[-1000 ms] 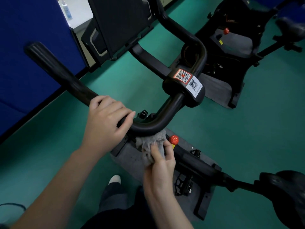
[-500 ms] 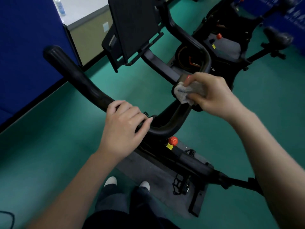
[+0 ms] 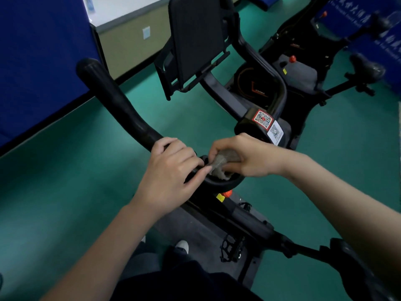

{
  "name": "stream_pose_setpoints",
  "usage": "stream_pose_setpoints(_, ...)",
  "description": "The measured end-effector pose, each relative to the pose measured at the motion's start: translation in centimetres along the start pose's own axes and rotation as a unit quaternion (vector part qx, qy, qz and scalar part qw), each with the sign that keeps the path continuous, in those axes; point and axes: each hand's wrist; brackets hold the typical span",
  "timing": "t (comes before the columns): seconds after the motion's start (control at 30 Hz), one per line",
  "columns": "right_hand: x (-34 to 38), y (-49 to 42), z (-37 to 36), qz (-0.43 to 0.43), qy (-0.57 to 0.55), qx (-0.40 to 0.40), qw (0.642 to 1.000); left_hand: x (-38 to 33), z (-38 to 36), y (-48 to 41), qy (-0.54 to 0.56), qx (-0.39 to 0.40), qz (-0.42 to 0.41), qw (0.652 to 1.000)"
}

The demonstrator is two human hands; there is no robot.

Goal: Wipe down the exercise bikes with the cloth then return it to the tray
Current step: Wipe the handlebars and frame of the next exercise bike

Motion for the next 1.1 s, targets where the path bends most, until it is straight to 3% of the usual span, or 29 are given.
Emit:
stream_pose_setpoints(0.07, 0.1, 0.3, -0.4, 0.001, -0.11, -0.031, 0.993, 0.1, 0.1, 0.1, 0.015, -0.002, 0.004, 1.0)
stream_pose_setpoints(0.13, 0.2, 0.6, -0.5, 0.005, -0.138, -0.038, 0.99, 0.3, 0.3, 0.1, 0.021, 0.002, 0.007, 1.0)
stream_pose_setpoints(0.33, -0.3, 0.6, 0.7, 0.012, 0.063, 0.01, 0.998, 0.2, 0.5, 0.1, 0.02, 0.024, 0.005, 1.0)
stream_pose_setpoints(0.5, -1.6, 0.4, 2.7, -0.057, 0.189, -0.03, 0.98, 0.1, 0.7, 0.0, 0.022, 0.034, 0.006, 0.999)
stream_pose_setpoints(0.6, -1.7, 0.7, 1.9, -0.042, 0.23, -0.06, 0.97, 0.1, 0.8, 0.0, 0.018, 0.043, 0.012, 0.999)
stream_pose_setpoints(0.87, 0.0, 3.1, -0.8, -0.008, 0.05, -0.158, 0.986, -0.1, 1.0, -0.1, 0.008, 0.071, 0.021, 0.997)
stream_pose_setpoints(0.97, 0.0, 5.5, -2.5, -0.014, -0.035, -0.29, 0.956, -0.5, 1.2, -0.2, -0.002, 0.082, 0.025, 0.996)
stream_pose_setpoints(1.1, -0.1, 8.3, -5.5, -0.051, -0.124, -0.444, 0.886, -1.1, 1.5, -0.2, -0.009, 0.1, 0.037, 0.994)
Point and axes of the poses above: each hand's wrist, its own y-axis away from the middle knuckle, its own z-axis out of the back of the hand, x = y × z, and after that the axes turned 3 degrees about -y, right-handed
